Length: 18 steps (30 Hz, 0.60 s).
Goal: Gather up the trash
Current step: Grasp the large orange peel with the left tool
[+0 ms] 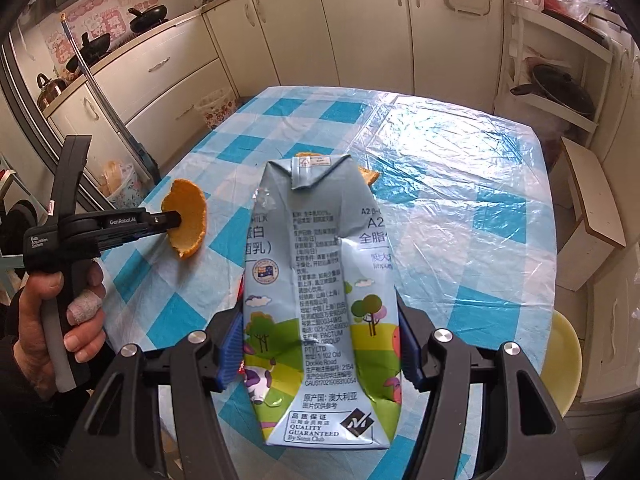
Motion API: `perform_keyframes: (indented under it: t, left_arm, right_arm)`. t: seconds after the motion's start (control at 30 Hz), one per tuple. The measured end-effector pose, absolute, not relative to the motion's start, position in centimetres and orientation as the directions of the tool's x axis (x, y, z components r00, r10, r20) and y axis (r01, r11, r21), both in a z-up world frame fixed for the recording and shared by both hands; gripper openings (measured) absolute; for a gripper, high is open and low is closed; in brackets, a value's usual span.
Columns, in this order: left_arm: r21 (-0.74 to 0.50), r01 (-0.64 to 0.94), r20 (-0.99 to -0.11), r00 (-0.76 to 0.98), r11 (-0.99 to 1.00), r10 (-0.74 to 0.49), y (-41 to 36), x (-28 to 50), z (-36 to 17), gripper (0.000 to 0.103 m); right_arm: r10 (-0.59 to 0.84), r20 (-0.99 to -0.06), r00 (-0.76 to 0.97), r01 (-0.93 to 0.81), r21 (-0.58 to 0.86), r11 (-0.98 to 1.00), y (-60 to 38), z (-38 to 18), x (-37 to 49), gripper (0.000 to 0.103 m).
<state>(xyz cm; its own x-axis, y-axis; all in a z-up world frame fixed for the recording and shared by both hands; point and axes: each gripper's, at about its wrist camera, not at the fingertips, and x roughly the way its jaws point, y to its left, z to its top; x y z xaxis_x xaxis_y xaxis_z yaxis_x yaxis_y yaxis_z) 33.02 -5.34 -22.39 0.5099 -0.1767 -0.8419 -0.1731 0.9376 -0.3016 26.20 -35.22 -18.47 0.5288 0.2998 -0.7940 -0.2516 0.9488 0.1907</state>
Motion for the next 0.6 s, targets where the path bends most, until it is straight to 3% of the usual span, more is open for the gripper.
perform_keyframes:
  t: [0.03,0.1,0.13,0.17,0.2,0.33,0.6]
  left_arm:
    - [-0.275,-0.169,-0.842,0.518,0.946,-0.152,-5.8,33.0,-22.3,0.044]
    - [-0.228,-0.161,-0.842,0.528,0.960,-0.112,-6.5,33.0,-22.3,0.046]
    - [-0.213,-0.158,-0.843,0.529,0.964,-0.100,-6.8,33.0,-22.2,0.044]
    - [-0.212,-0.152,-0.842,0.530,0.965,-0.102,-6.9,33.1,-22.2,0.025]
    - [-0.219,-0.140,-0.845,0.521,0.966,-0.117,-7.0,33.3,-22.3,0.016]
    - [-0.209,-0.130,-0.829,0.549,0.969,-0.105,-7.1,32.9,-21.4,0.009]
    - [-0.238,-0.078,-0.773,0.619,0.968,-0.140,-7.3,30.9,-17.5,0.008]
  right_arm:
    - [0.300,-0.794,0.529,-0.249,0.193,0.949,-35.3,-18.5,26.2,0.061]
    - [0.299,-0.794,0.529,-0.247,0.193,0.950,-35.4,-18.5,26.2,0.061]
    - [0.299,-0.794,0.529,-0.245,0.194,0.950,-35.5,-18.5,26.2,0.061]
    - [0.298,-0.794,0.529,-0.244,0.194,0.950,-35.5,-18.5,26.2,0.061]
    - [0.297,-0.794,0.531,-0.242,0.194,0.951,-35.6,-18.5,26.2,0.061]
    - [0.294,-0.788,0.542,-0.232,0.196,0.953,-35.9,-18.2,26.2,0.061]
    - [0.266,-0.755,0.600,-0.162,0.211,0.964,-39.1,-16.3,25.7,0.061]
